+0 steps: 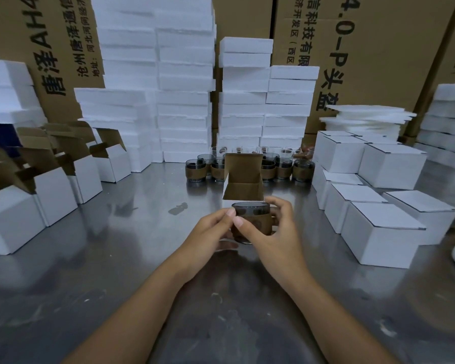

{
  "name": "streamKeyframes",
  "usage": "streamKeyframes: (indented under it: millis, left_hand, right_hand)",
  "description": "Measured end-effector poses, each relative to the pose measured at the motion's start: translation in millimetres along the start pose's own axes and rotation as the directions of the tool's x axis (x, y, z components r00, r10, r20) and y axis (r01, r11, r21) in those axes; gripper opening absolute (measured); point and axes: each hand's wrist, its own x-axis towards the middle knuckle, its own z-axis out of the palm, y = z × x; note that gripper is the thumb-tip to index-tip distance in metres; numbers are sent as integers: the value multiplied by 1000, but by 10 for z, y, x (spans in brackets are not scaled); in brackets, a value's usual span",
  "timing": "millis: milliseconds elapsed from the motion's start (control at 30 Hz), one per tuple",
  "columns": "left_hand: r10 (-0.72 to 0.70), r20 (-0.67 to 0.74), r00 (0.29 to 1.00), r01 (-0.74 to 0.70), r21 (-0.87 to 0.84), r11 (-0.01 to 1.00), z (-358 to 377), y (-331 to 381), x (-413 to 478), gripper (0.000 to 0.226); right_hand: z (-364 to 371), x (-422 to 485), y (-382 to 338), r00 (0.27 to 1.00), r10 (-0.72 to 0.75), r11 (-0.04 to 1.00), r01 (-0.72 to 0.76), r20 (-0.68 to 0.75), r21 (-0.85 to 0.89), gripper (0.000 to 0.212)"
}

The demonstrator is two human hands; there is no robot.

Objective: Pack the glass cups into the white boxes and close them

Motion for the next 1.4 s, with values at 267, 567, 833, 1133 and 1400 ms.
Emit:
streamKeyframes:
  millis: [267, 567, 833, 1133, 1400]
  left_hand:
    - [5, 35, 999, -2, -77, 997, -51, -21, 0, 51]
    - [2, 14, 1000, -1, -90, 996, -45, -13, 3, 52]
    - [26, -41, 999, -31, -122, 992, -82, -1, 28, 52]
    - [30, -63, 998, -41, -186, 982, -115, -3, 27, 44]
    - [9, -30, 1000, -13, -141, 990, -116, -4, 30, 54]
  right_hand:
    - [-22, 1, 62, 994, 44, 998, -39, 102, -48, 91]
    - [-9, 15, 46, 995, 86, 996, -86, 58, 5, 55]
    - [-88, 105, 2, 941, 297, 866, -336, 160, 370, 29]
    - [-136, 133, -53, 891, 388, 734, -453, 236, 506, 15]
    - [-114, 113, -29, 933, 270, 835, -350, 238, 424, 33]
